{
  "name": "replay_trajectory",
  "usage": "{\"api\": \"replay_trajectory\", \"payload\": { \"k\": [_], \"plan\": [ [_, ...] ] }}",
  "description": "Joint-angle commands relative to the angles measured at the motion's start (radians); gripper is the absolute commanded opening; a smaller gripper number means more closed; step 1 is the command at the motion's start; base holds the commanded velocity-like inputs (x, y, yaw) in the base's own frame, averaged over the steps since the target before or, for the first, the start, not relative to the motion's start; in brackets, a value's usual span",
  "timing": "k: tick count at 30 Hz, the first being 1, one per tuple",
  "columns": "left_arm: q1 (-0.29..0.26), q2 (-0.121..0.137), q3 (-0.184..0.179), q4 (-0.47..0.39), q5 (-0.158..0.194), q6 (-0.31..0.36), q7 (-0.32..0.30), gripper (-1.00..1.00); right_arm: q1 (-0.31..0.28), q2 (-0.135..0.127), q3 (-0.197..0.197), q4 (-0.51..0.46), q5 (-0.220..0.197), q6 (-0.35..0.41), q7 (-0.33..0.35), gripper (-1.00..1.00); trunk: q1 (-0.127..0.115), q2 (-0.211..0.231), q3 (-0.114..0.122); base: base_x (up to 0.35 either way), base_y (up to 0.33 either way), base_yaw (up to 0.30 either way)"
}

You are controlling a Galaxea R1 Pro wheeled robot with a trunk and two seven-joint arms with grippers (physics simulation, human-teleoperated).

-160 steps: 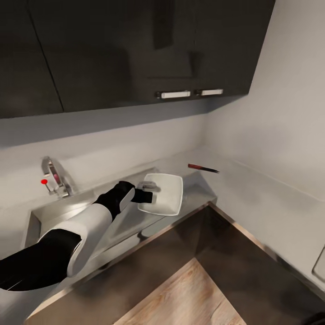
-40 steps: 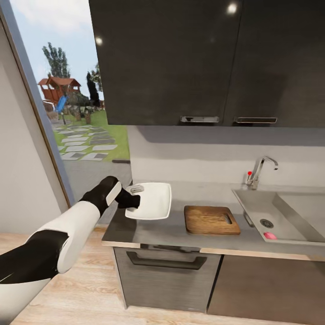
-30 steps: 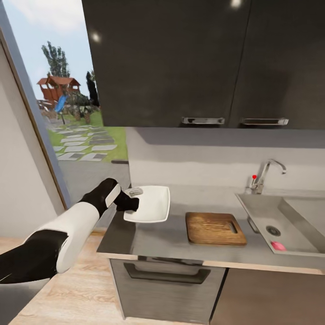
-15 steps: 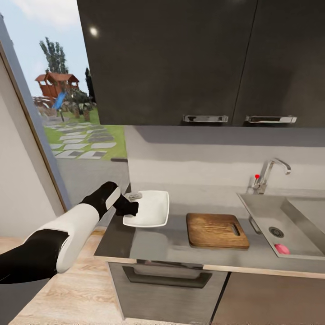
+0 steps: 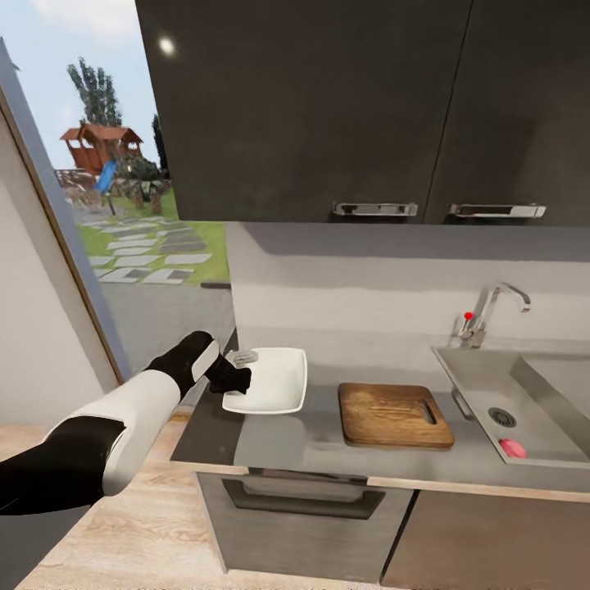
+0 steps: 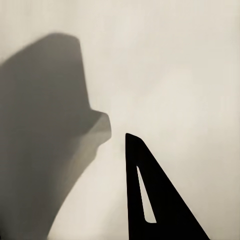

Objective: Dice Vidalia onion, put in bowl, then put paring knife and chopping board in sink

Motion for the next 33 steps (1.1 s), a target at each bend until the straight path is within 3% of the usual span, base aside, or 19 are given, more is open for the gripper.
{"api": "replay_trajectory", "payload": {
  "k": [1,33],
  "plan": [
    [-0.001,0.0,-0.008,-0.001,0.009,0.003,0.0,-1.0,0.0,0.001,-0.006,-0.002,0.01,-0.002,0.0,1.0,0.001,-0.002,-0.003,0.0,0.0,0.0],
    [-0.001,0.0,-0.012,0.001,0.006,0.002,0.001,-1.0,0.0,0.009,-0.005,-0.028,0.01,0.003,-0.004,1.0,0.001,-0.002,-0.006,0.0,0.01,0.0]
  ]
}}
